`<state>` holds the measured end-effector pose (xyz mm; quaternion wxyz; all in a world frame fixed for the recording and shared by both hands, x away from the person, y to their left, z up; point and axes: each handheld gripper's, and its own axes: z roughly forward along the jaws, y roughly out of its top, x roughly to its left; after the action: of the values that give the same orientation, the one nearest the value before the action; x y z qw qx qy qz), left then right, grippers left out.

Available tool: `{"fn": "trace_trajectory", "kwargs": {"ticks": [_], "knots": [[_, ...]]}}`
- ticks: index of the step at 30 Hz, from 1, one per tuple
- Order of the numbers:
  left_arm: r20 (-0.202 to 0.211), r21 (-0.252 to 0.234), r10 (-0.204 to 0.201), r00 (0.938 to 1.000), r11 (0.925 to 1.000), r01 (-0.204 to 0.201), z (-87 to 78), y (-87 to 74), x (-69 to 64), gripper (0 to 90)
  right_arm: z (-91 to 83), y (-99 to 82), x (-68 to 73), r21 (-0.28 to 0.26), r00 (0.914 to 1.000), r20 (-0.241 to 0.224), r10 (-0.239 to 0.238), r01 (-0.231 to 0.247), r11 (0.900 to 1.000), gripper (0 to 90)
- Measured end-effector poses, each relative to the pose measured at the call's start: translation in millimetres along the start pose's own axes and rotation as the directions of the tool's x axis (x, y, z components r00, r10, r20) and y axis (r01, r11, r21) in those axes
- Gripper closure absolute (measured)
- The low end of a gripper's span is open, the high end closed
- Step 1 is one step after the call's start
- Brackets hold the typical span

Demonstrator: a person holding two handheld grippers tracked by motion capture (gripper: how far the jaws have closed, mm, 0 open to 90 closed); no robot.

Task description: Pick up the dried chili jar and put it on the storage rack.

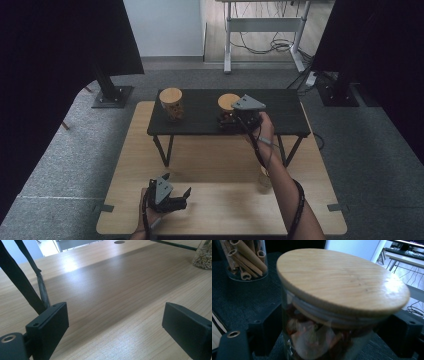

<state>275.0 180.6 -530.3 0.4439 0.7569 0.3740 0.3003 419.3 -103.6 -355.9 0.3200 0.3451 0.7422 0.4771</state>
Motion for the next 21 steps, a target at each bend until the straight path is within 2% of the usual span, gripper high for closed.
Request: {"fn": "trace_trajectory", "kwargs": {"ticks": [10,21], "knots": [[0.002,0.003,0.005,1.0000,1.0000,-0.005,0.5,-0.3,-0.9,6.4,-6.3,-5.3,-1.2,-0.018,0.9997,-0.004,0.023,-0.023,0.9996,12.2],[0.008,0.009,0.008,0.9999,0.9999,-0.008,2.1,-0.9,-2.9,6.4,-21.6,-14.4,-2.5,-0.066,0.9989,0.001,0.046,-0.046,0.9968,12.5]]}}
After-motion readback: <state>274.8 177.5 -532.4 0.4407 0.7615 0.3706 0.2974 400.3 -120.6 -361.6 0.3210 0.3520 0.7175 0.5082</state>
